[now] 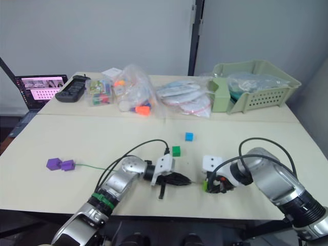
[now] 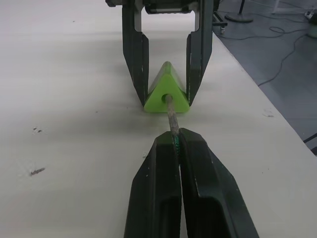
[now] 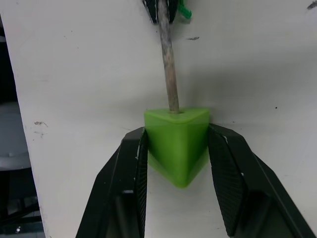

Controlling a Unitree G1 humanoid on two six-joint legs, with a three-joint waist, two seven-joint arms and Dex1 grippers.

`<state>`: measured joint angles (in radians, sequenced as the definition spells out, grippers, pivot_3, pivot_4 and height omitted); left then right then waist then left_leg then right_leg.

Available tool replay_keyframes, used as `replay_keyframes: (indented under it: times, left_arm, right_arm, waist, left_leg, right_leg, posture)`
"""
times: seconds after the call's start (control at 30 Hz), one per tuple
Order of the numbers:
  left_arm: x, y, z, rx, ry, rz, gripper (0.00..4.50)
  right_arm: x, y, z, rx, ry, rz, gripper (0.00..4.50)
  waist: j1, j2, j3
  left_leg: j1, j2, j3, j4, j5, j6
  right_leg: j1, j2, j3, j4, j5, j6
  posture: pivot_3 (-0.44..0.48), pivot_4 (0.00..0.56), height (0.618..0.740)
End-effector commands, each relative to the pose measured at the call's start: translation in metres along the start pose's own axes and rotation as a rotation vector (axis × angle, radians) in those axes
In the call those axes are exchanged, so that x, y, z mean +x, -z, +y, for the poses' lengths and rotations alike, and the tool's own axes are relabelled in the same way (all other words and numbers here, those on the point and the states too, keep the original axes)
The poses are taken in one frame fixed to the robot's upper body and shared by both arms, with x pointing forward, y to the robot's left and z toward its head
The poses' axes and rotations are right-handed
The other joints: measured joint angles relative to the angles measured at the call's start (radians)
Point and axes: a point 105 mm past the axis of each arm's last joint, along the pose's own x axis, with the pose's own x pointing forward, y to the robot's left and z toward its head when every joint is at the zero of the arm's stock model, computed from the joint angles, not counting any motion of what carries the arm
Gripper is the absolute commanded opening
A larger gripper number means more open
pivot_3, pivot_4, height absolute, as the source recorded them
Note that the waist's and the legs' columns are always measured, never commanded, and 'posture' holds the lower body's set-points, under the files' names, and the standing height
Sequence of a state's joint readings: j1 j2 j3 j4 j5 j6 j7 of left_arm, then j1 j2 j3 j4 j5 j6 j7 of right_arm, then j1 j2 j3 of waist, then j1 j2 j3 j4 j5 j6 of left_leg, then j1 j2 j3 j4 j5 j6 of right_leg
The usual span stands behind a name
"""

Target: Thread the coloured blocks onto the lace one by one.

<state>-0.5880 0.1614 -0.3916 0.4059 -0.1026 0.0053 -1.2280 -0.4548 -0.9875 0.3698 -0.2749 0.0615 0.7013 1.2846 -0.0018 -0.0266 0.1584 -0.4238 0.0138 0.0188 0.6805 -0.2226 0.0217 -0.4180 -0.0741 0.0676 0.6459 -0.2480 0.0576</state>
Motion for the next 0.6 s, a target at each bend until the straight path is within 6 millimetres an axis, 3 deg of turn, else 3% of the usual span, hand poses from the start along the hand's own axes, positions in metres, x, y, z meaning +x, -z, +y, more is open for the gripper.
replay_keyframes:
  times: [0.03,0.2,0.6]
  left_arm:
    - [0.002,-0.013,0.000,0.028,0.012,-0.036,0.00]
    - [0.007,-0.012,0.001,0.026,0.009,-0.026,0.00]
    - [0.042,-0.021,0.001,0.048,0.035,-0.027,0.00]
  right_arm:
    - [0.006,0.003,0.004,0.012,-0.016,0.002,1.26]
    - [0.005,0.001,0.005,0.008,-0.017,-0.004,1.26]
    - [0.005,-0.003,0.006,0.015,-0.010,-0.016,1.26]
  waist:
    - [0.000,0.000,0.000]
    - [0.000,0.000,0.000]
    - [-0.001,0.000,0.000]
  left_leg:
    - [0.000,0.000,0.000,0.000,0.000,0.000]
    - [0.000,0.000,0.000,0.000,0.000,0.000]
    - [0.000,0.000,0.000,0.000,0.000,0.000]
  right_leg:
    - [0.000,0.000,0.000,0.000,0.000,0.000]
    - [0.000,0.000,0.000,0.000,0.000,0.000]
    - [0.000,0.000,0.000,0.000,0.000,0.000]
  posture:
    - [0.000,0.150,0.734]
    - [0.000,0.150,0.734]
    - [0.000,0.150,0.734]
